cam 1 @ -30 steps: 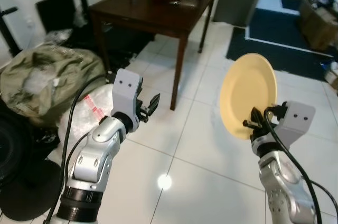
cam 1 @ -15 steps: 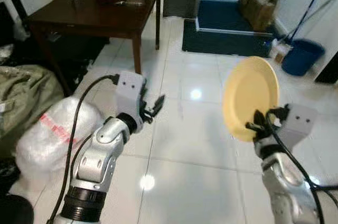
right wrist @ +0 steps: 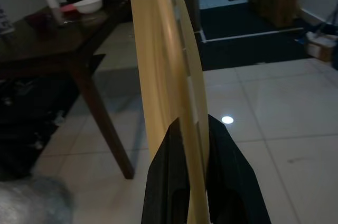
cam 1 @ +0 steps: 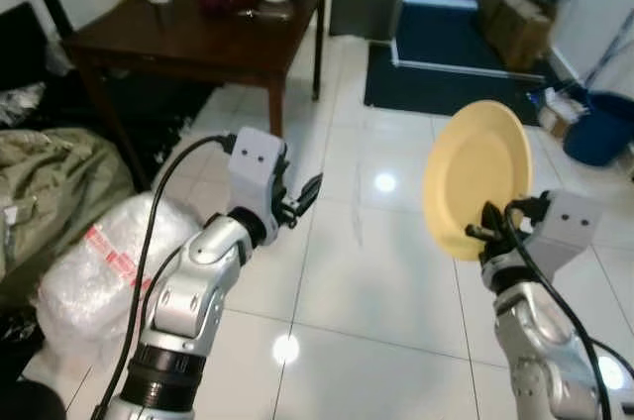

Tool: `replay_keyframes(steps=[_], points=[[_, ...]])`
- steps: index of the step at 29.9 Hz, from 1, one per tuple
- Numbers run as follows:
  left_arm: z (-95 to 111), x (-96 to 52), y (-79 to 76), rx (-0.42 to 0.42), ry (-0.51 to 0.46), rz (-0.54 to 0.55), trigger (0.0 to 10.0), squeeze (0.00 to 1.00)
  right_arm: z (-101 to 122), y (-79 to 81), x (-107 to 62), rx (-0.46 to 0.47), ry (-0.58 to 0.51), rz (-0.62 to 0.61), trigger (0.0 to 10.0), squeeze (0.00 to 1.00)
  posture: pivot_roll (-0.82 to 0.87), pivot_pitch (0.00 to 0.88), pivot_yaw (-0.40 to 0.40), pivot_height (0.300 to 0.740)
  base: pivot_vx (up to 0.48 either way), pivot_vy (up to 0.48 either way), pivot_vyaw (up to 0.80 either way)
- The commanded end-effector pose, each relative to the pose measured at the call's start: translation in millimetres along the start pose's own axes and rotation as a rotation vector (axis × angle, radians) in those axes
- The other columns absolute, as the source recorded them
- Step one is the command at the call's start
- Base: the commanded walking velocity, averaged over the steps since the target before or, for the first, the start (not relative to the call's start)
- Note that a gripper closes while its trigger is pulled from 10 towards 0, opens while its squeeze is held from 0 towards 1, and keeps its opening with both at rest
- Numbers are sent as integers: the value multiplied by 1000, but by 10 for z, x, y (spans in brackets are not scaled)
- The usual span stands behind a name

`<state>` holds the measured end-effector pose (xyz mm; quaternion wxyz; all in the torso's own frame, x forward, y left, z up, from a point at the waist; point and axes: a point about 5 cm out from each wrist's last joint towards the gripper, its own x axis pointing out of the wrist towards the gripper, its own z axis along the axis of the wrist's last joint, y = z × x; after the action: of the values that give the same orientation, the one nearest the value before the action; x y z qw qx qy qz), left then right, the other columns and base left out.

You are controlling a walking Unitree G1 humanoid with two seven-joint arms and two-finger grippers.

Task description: Setting the table

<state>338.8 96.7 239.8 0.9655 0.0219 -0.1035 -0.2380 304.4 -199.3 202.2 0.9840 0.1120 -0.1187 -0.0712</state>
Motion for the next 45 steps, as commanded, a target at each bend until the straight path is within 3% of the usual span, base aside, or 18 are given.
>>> replay_keyframes(steps=[1,12,45], points=[[-29,-1,-31,-11,6,-12,10000,0,-5,-45,-22,-6,4,-12,10000,0,-15,168,41,740,480,0,0],[-31,17,-60,-14,4,-23,10000,0,3,-52,-14,-10,2,-15,10000,0,-19,168,40,740,480,0,-454],[-51,34,-113,-15,-3,-44,10000,0,-11,-55,-13,-24,1,-15,10000,0,-24,147,44,740,480,0,0]])
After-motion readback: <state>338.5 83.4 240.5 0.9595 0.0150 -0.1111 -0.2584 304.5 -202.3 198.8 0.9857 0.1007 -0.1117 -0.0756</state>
